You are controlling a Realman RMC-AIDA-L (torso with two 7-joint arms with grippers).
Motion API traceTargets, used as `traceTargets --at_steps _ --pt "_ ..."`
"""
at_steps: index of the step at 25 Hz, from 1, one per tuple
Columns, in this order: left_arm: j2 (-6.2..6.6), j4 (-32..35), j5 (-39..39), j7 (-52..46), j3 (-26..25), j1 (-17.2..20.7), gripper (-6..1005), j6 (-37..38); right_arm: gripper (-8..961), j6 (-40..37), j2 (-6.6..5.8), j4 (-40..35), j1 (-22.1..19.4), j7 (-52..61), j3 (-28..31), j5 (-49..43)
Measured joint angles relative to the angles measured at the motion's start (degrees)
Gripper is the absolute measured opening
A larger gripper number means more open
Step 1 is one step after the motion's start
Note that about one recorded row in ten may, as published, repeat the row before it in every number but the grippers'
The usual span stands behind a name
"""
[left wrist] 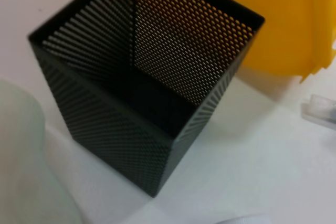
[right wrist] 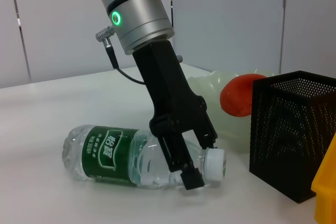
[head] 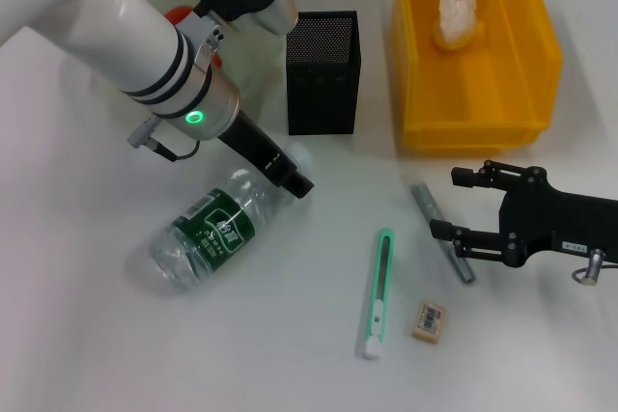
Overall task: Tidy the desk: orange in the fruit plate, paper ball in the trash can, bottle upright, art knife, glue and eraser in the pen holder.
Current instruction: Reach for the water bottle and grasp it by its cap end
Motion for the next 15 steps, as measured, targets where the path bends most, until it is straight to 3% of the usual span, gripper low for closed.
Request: traceTargets --at_steps 10,15 --pt "0.0 0.5 -0.6 0.0 0.8 -0.1 638 0.3 753 0.0 0.0 0.0 -0.1 0.0 0.0 0.0" --pt "0.0 0.6 -0.6 0.0 0.8 -0.2 537 0.4 752 -0.2 -0.12 -0.1 -0.1 0.1 0.0 0.0"
